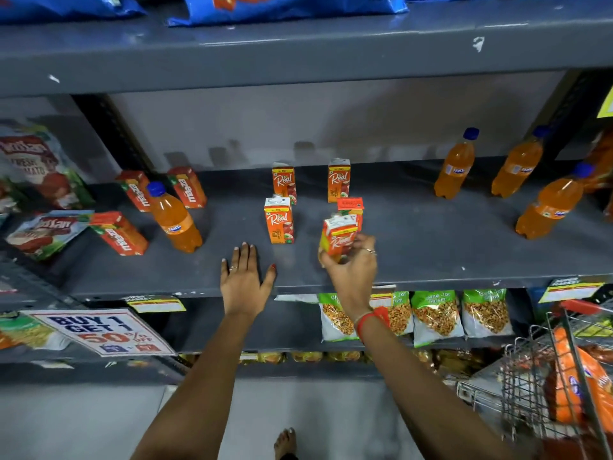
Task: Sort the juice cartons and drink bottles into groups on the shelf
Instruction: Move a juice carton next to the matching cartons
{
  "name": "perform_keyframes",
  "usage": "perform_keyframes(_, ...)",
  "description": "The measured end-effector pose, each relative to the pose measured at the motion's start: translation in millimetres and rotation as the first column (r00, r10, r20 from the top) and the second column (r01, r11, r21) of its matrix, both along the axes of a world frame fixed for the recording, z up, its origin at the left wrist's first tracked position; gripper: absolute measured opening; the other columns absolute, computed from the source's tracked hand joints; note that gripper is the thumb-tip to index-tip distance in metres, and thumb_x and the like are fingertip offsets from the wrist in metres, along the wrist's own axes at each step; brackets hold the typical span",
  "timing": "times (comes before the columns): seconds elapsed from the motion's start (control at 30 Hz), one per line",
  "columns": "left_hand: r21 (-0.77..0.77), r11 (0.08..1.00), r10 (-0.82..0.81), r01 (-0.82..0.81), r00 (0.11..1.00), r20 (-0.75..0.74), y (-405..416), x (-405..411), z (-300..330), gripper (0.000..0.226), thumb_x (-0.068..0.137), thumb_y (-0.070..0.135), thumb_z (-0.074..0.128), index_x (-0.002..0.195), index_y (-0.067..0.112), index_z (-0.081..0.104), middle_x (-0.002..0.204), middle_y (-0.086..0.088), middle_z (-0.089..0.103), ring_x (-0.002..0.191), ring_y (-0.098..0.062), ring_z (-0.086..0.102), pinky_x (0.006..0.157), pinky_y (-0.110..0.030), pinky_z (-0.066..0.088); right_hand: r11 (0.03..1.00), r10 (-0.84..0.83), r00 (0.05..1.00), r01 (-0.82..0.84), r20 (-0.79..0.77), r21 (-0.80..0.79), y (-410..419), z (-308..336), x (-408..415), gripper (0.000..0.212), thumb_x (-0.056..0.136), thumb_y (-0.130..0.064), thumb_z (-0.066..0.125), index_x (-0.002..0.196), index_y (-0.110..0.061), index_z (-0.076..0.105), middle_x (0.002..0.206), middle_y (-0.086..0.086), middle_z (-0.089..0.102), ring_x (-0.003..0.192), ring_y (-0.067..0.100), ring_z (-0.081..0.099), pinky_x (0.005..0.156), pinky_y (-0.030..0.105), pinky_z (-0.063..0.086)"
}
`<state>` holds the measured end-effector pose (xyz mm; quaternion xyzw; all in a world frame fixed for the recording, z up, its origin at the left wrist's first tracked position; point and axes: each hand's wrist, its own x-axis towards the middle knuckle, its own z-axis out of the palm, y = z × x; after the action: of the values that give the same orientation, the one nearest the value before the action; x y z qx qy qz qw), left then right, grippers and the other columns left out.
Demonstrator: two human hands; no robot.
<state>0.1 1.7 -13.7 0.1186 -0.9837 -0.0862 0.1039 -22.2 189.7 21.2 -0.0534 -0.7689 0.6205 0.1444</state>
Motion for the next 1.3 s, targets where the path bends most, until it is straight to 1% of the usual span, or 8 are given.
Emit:
perform_keyframes(0.17,0.016,1.0,-0.018,0.018,1.0,0.019,-3,1,1,0.085,0.077,0.059,0.004,0.141,0.005,0.023,0.15,-0.014,0.028,0.14,-0.027,0.02,0.115,-0.046,0.011,0.996,-0.019,1.0,0.019,0.001,0.089,-37,-2,-4,0.051,0.063,-0.03,0.083,0.096,-0.026,0.045,0.089,-0.001,0.066,0.08,0.013,0.064,0.074,0.028,0.051)
perform_keyframes(0.37,0.032,0.999,-0.039,0.038,0.999,0.033,-7,1,0,0.084,0.079,0.059,0.004,0.141,0.005,0.021,0.151,-0.013,0.025,0.141,-0.026,0.017,0.115,-0.045,0.009,0.995,-0.044,0.998,0.048,-0.045,0.084,-53,-7,-4,0.056,0.066,-0.032,0.082,0.107,-0.02,0.046,0.107,0.007,0.061,0.094,0.017,0.059,0.081,0.027,0.049)
perform_keyframes(0.53,0.009,0.993,-0.114,0.113,0.993,0.032,-15,3,-3,0.075,0.086,0.054,0.013,0.139,0.004,0.026,0.149,-0.015,0.031,0.139,-0.029,0.023,0.113,-0.048,0.015,0.956,-0.113,0.993,0.101,-0.027,-0.275,-46,0,-1,0.067,0.064,-0.02,0.084,0.118,-0.015,0.045,0.113,0.002,0.058,0.103,0.008,0.058,0.084,0.012,0.048)
perform_keyframes(0.67,0.0,0.991,-0.137,0.137,0.99,0.025,-20,5,-5,0.073,0.086,0.052,0.014,0.136,0.003,0.032,0.145,-0.017,0.037,0.136,-0.031,0.03,0.112,-0.049,0.02,0.84,-0.333,0.943,0.304,0.016,-0.449,-32,-1,-7,0.036,0.083,-0.019,0.068,0.112,-0.014,0.047,0.108,0.004,0.055,0.099,0.014,0.055,0.09,0.03,0.046)
perform_keyframes(0.83,0.004,0.991,-0.135,0.135,0.991,-0.003,-19,3,-5,0.07,0.087,0.05,0.02,0.134,0.002,0.038,0.142,-0.018,0.042,0.133,-0.033,0.035,0.11,-0.051,0.024,0.956,-0.245,0.968,0.252,0.064,-0.152,-21,-13,-39,0.071,0.066,-0.019,0.078,0.125,-0.012,0.038,0.127,0.015,0.047,0.118,0.029,0.051,0.102,0.047,0.045)
perform_keyframes(0.97,0.015,0.993,-0.121,0.121,0.992,0.022,-17,7,-5,0.072,0.086,0.052,0.017,0.136,0.003,0.035,0.144,-0.016,0.039,0.135,-0.031,0.032,0.111,-0.049,0.022,0.964,-0.26,0.964,0.258,0.046,0.059,-22,-9,-50,0.061,0.069,-0.012,0.078,0.12,-0.006,0.045,0.118,0.017,0.051,0.112,0.033,0.053,0.097,0.05,0.047)
perform_keyframes(1.13,-0.001,0.993,-0.119,0.119,0.992,0.038,-18,5,1,0.076,0.084,0.054,0.011,0.139,0.005,0.028,0.148,-0.015,0.033,0.138,-0.029,0.025,0.114,-0.047,0.015,0.96,-0.244,0.969,0.238,0.027,0.144,-14,-2,-50,0.049,0.073,-0.014,0.074,0.115,-0.01,0.05,0.112,0.014,0.06,0.105,0.03,0.058,0.091,0.046,0.051)
perform_keyframes(1.3,0.058,0.993,-0.107,0.105,0.993,0.046,-22,7,3,0.085,0.08,0.062,0.011,0.142,0.005,0.018,0.152,-0.013,0.023,0.141,-0.026,0.015,0.116,-0.043,0.011,0.971,-0.225,0.974,0.225,-0.002,0.085,2,-12,-27,0.047,0.068,-0.018,0.077,0.109,-0.017,0.053,0.103,0.009,0.066,0.094,0.025,0.063,0.085,0.042,0.053)
